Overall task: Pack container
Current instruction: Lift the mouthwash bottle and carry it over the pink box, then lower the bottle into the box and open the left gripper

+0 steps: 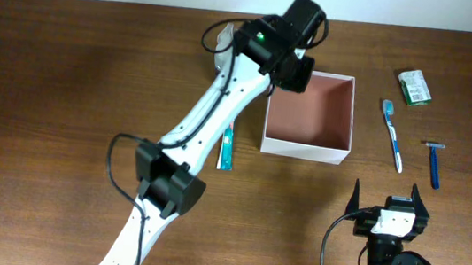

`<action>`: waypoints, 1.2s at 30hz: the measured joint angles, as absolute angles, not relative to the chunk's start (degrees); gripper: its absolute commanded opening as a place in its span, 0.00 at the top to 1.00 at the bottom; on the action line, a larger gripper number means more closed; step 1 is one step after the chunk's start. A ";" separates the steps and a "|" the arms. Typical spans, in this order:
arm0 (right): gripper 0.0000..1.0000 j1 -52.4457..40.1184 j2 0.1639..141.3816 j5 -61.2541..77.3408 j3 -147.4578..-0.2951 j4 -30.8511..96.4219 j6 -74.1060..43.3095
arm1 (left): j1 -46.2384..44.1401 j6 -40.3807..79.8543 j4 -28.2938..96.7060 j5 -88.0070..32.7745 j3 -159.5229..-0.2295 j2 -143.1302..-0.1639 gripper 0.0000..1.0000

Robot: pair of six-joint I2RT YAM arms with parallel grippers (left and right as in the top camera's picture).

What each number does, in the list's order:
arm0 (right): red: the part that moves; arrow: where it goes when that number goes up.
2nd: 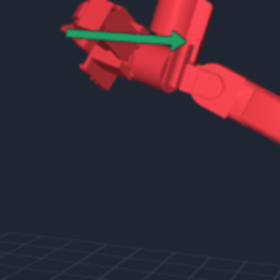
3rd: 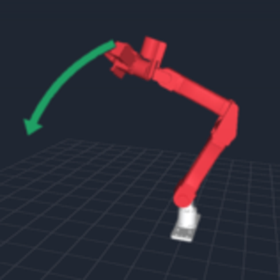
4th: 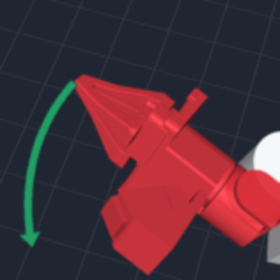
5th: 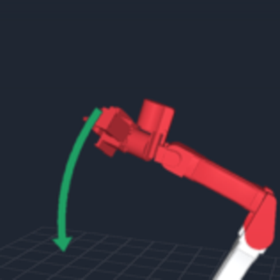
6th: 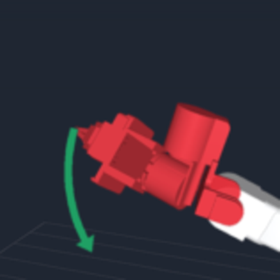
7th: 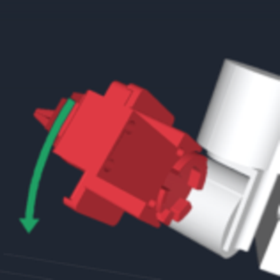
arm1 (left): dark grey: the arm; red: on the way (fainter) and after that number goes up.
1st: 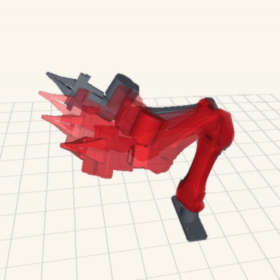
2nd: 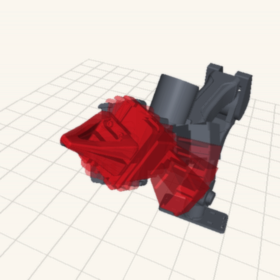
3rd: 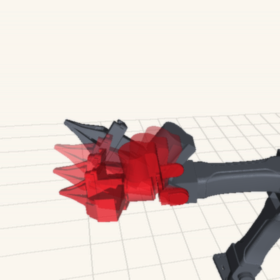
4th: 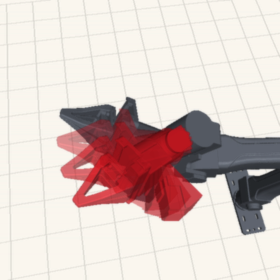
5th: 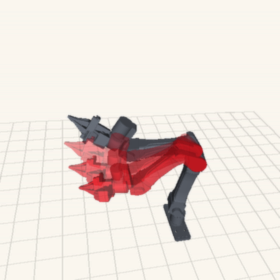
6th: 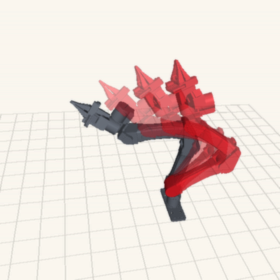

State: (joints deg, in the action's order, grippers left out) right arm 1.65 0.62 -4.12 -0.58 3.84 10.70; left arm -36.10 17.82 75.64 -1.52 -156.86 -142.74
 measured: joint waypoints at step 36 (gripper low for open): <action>0.01 1.65 0.62 -4.12 -0.58 3.84 10.70 | -36.10 21.06 79.42 0.56 -156.59 -148.64 0.55</action>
